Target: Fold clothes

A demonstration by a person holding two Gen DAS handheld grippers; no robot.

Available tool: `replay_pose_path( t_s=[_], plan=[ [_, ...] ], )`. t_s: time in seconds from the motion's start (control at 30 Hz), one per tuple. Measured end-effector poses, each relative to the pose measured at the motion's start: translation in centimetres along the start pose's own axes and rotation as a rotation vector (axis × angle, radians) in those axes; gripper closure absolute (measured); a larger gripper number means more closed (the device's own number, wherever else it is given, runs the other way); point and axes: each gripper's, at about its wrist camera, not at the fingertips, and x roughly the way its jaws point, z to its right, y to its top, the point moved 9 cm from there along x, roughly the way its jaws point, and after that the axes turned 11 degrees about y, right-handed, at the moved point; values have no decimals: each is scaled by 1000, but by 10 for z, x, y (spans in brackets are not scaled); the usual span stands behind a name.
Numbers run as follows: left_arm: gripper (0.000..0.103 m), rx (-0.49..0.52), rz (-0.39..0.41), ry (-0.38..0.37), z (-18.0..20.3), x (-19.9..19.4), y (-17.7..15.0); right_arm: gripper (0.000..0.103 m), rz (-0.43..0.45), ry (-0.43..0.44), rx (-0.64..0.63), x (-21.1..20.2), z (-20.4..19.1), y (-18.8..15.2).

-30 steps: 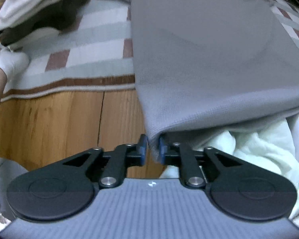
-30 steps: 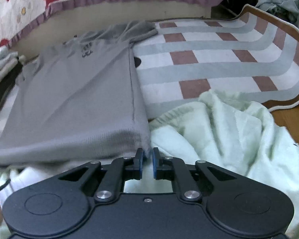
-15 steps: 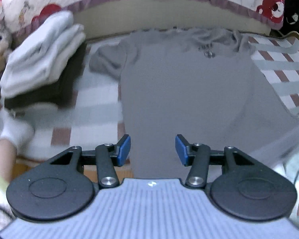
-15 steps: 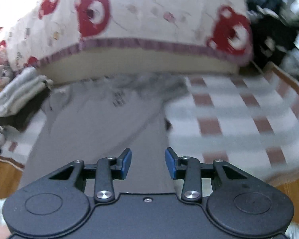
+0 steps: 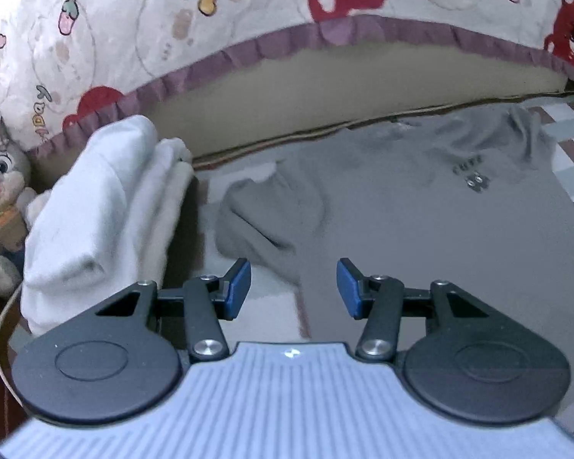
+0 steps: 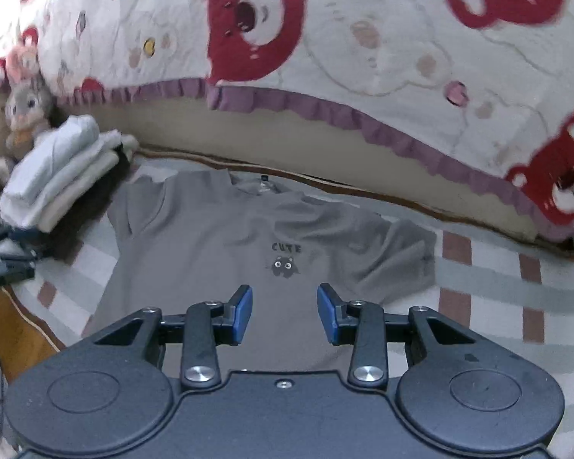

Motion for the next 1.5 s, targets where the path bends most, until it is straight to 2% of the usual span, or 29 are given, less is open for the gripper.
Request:
replay_pose_path(
  t_s=[0.1, 0.17, 0.23, 0.33, 0.43, 0.5, 0.6, 0.73, 0.8, 0.83, 0.87, 0.93, 1.0, 1.07, 1.13, 1.2, 1.27, 1.37, 1.47, 1.5],
  plan=[
    [54, -19, -9, -8, -16, -2, -7, 60, -51, -27, 31, 14, -6, 11],
    [53, -55, -57, -31, -21, -1, -16, 59, -86, -36, 96, 21, -13, 9],
    [53, -121, -116, -87, -24, -2, -22, 58, -104, -33, 175, 26, -22, 0],
    [53, -228, -171, -188, -23, -11, -29, 58, -121, 25, 284, 35, -43, -19],
    [53, -237, -210, -203, -19, -22, -38, 58, -107, 87, 345, 40, -77, -47],
    [53, -234, -214, -209, -14, -33, -40, 58, -117, 130, 303, 40, -112, -65],
    [52, -259, -201, -259, -7, -49, -38, 59, -139, 180, 238, 26, -159, -80],
    [50, -268, -159, -262, -6, -60, -33, 58, 7, 193, 95, -17, -211, -61],
    [48, -263, -135, -240, -9, -59, -31, 53, 89, 184, -12, -41, -228, -51],
    [47, -263, -124, -227, -10, -58, -31, 45, 126, 177, -56, -51, -232, -46],
    [47, -261, -121, -211, -12, -54, -32, 41, 157, 168, -86, -59, -230, -44],
    [47, -253, -138, -173, -16, -47, -34, 40, 220, 117, -117, -73, -215, -39],
    [47, -260, -143, -164, -20, -42, -31, 40, 232, 43, -84, -82, -188, -39],
    [47, -276, -137, -166, -20, -37, -25, 40, 198, 17, -79, -84, -168, -41],
    [47, -288, -121, -168, -17, -31, -19, 40, 138, -21, -147, -82, -149, -38],
    [47, -280, -108, -151, -12, -22, -16, 39, 104, -85, -203, -79, -123, -31],
    [47, -265, -97, -127, -5, -10, -13, 39, 60, -126, -201, -71, -88, -26],
    [47, -193, -92, -89, 11, 11, -11, 39, -12, -81, -106, -43, -28, -28],
    [48, -17, -100, -68, 39, 22, -18, 40, -199, 49, -61, 12, 14, -57],
    [48, 29, -111, -96, 53, 22, -24, 40, -247, 72, -69, 27, 24, -74]
  ],
)
